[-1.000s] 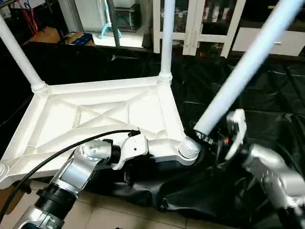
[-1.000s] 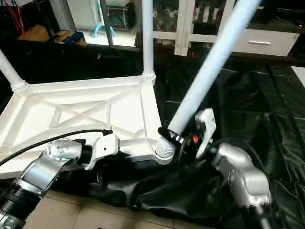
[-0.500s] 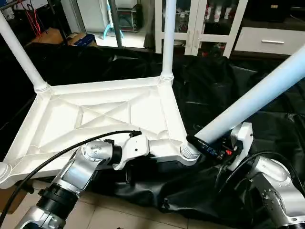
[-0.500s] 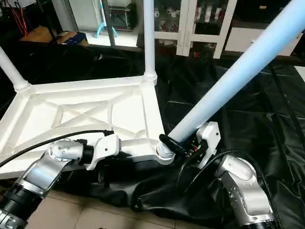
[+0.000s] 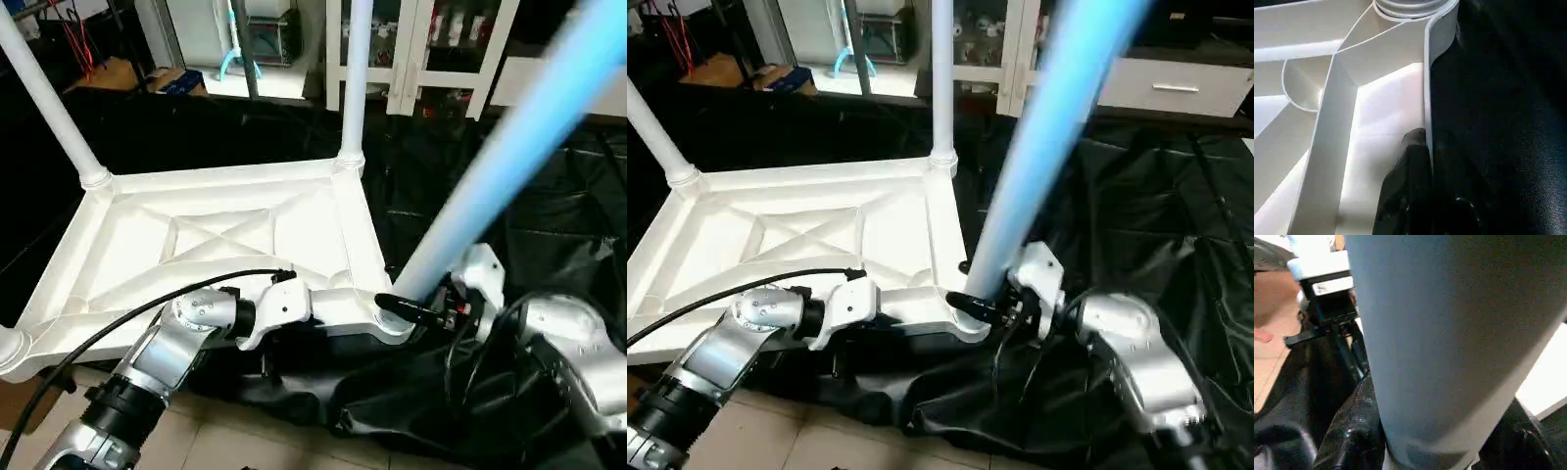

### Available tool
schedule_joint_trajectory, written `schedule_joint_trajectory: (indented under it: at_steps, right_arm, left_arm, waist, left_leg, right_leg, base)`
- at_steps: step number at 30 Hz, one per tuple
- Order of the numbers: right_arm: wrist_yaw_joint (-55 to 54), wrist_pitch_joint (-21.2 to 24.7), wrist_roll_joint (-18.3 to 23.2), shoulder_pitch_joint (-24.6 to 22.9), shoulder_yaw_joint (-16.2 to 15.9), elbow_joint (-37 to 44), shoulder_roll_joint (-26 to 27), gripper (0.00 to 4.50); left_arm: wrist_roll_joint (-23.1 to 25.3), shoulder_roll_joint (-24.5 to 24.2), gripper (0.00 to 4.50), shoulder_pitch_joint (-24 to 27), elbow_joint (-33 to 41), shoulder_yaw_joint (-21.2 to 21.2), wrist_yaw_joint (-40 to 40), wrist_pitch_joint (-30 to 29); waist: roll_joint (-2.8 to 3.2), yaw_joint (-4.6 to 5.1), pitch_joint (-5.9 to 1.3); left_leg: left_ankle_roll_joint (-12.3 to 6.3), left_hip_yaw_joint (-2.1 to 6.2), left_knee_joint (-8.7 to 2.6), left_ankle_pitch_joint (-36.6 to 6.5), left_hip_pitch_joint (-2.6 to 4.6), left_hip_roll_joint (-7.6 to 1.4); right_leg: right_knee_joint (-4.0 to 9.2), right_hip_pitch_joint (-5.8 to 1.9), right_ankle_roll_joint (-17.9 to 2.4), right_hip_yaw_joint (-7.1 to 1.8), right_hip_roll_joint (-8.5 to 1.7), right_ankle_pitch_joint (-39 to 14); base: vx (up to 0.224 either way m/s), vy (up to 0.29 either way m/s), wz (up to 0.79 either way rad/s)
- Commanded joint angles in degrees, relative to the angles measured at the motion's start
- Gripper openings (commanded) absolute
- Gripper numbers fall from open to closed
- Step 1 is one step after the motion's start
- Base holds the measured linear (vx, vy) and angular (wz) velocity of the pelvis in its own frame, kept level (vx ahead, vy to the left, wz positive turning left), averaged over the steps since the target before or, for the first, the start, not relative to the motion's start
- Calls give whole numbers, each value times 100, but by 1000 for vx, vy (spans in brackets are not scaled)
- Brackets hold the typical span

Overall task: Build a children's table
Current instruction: Insert table leg to table base

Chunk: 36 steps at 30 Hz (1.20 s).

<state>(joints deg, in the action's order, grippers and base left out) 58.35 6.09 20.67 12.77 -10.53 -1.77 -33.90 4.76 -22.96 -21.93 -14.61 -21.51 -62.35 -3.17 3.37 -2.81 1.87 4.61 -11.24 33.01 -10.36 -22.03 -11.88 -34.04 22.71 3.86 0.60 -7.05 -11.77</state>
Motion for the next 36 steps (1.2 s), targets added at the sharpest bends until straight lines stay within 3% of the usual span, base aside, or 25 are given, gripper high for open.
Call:
schedule_joint_trajectory:
  at_steps: [1,6,14,18,20,22,25,28,30,31,32,36]
  right_arm:
    - [625,576,-193,-186,-652,-323,-118,185]
    - [928,890,-190,108,-879,-613,-75,185]
    - [947,1167,28,345,-722,-975,252,185]
    - [902,1166,-48,328,-698,-1136,288,185]
    - [820,996,-311,332,-772,-1287,278,185]
    - [701,749,-599,320,-852,-1418,270,185]
    - [574,719,-679,298,-851,-1484,284,185]
    - [154,595,-1050,344,-885,-1792,284,185]
    - [-459,583,-1231,410,-736,-2110,430,185]
    - [-668,622,-1234,423,-640,-2208,507,185]
    - [-760,690,-1185,397,-539,-2225,576,185]
    - [-872,778,-1162,267,-444,-2143,665,185]
  left_arm:
    - [-71,73,1,86,-227,-4,183,77]
    - [-50,82,1,98,-222,-14,179,69]
    - [-23,96,1,110,-195,-42,187,51]
    - [-22,99,1,111,-196,-46,187,44]
    - [-19,99,1,113,-200,-55,183,50]
    - [-18,96,1,112,-202,-62,180,52]
    - [-18,87,1,116,-200,-63,179,53]
    - [-11,84,1,121,-196,-65,184,52]
    - [-17,85,1,127,-193,-60,187,56]
    - [-20,86,1,130,-192,-57,188,57]
    - [-21,85,1,133,-194,-55,189,62]
    - [-22,87,1,139,-197,-49,196,67]
  waist:
    - [-235,56,-175]
    - [-233,59,-170]
    - [-231,99,-161]
    - [-228,115,-157]
    - [-212,120,-150]
    - [-223,129,-138]
    - [-225,150,-110]
    - [-228,172,-84]
    - [-217,203,-41]
    - [-217,238,-56]
    - [-219,284,-71]
    - [-207,399,-60]
  left_leg:
    - [-670,-19,-367,-1239,65,-58]
    - [-651,-29,-379,-1243,57,-61]
    - [-509,-21,-413,-1470,60,-65]
    - [-406,-16,-432,-1663,68,-68]
    - [-354,-11,-447,-1750,68,-70]
    - [-298,-9,-463,-1895,67,-74]
    - [-184,12,-497,-2240,88,-71]
    - [-63,27,-526,-2519,112,-66]
    - [48,60,-561,-2931,148,-52]
    - [115,85,-569,-3026,171,-38]
    - [158,114,-596,-3032,163,-37]
    - [214,185,-642,-3569,193,-45]
  right_leg:
    - [406,-132,-1254,-17,56,-991]
    - [419,-127,-1256,-17,50,-1024]
    - [435,-109,-1260,-11,55,-1153]
    - [461,-99,-1202,-18,47,-1349]
    - [469,-87,-1174,-18,49,-1425]
    - [490,-73,-1121,-17,43,-1619]
    - [546,-43,-958,-23,37,-2171]
    - [584,-16,-866,-29,38,-2415]
    - [647,20,-698,-6,32,-3024]
    - [679,19,-596,-2,26,-3223]
    - [689,-5,-563,3,31,-3143]
    - [720,18,-537,44,63,-3159]
  base:
    - [0,0,0]
    - [0,0,0]
    - [0,0,0]
    - [0,0,0]
    - [0,0,0]
    - [0,0,0]
    - [0,0,0]
    - [0,0,0]
    - [0,0,0]
    - [0,0,0]
    - [0,0,0]
    - [0,0,0]
